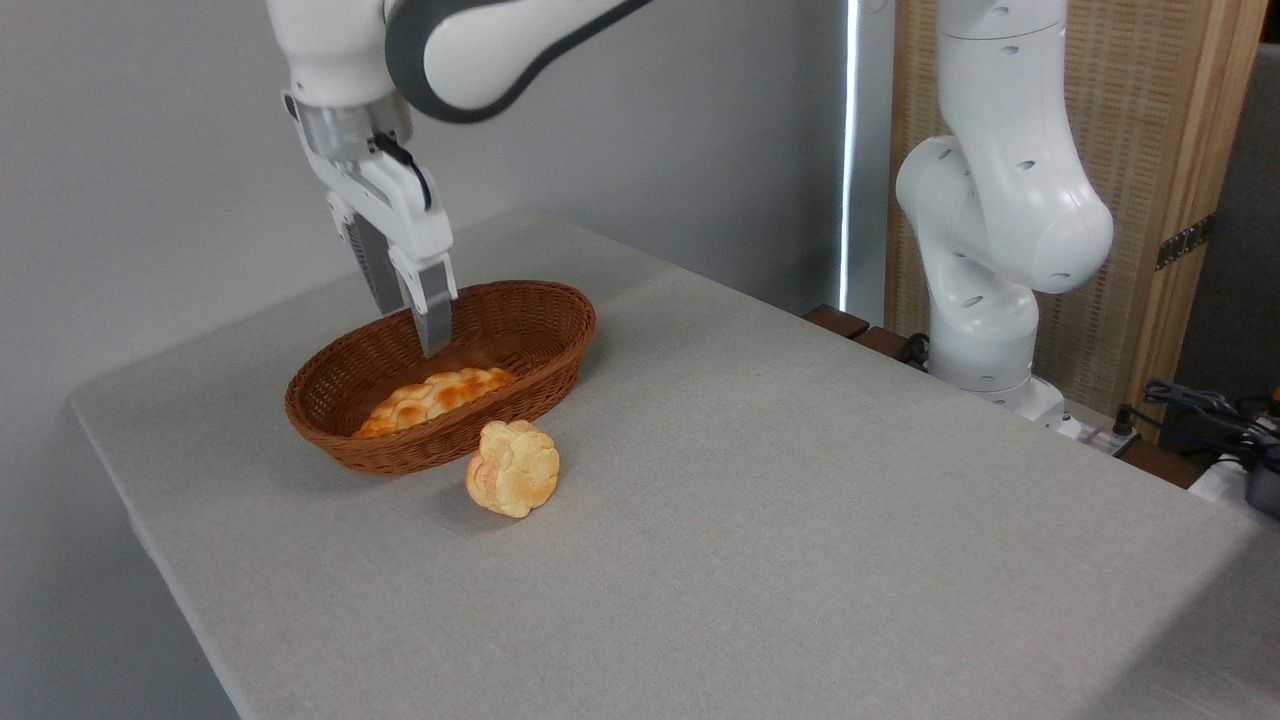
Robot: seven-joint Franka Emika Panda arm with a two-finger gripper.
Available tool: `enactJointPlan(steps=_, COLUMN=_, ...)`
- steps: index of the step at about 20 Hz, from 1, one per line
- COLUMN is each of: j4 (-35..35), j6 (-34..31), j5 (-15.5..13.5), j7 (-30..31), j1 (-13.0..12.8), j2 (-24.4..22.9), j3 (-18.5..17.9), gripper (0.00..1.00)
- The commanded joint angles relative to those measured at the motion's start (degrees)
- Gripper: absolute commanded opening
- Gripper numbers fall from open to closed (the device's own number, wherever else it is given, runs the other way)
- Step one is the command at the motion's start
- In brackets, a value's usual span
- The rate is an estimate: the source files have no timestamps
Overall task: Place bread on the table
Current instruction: 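Lower the open gripper into the basket onto the croissant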
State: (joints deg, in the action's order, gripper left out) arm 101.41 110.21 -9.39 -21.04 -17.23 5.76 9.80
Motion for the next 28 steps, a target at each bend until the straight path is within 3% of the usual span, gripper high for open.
enactJointPlan(steps=1, j4=6.4, j6=7.5, j5=-0.5, j7=0.7, j1=-1.4, j2=-0.7, j3=0.0, gripper=1.0)
enactJointPlan(steps=5, j4=7.7, j6=8.5, j5=3.4, j7=0.4, j1=-1.4, j2=0.0, j3=0.3, gripper=1.0)
enactJointPlan(steps=15, j4=12.9, j6=16.3, j5=5.1, j7=0.4, j1=-1.4, j2=0.9, j3=2.5, gripper=1.0)
enactJointPlan(steps=16, j4=12.9, j6=16.3, j5=5.9, j7=0.4, j1=-1.4, j2=0.9, j3=2.6, gripper=0.96)
enactJointPlan(steps=18, j4=12.9, j6=16.3, j5=6.3, j7=0.4, j1=-1.4, j2=0.9, j3=2.6, gripper=0.79)
enactJointPlan(steps=20, j4=12.9, j6=16.3, j5=6.4, j7=0.0, j1=-1.3, j2=0.9, j3=2.6, gripper=0.53)
enactJointPlan(steps=22, j4=12.9, j6=16.2, j5=6.3, j7=-0.1, j1=-1.2, j2=0.8, j3=2.6, gripper=0.39)
enactJointPlan(steps=28, j4=12.8, j6=16.2, j5=6.3, j7=-0.1, j1=-1.2, j2=0.7, j3=2.6, gripper=0.38)
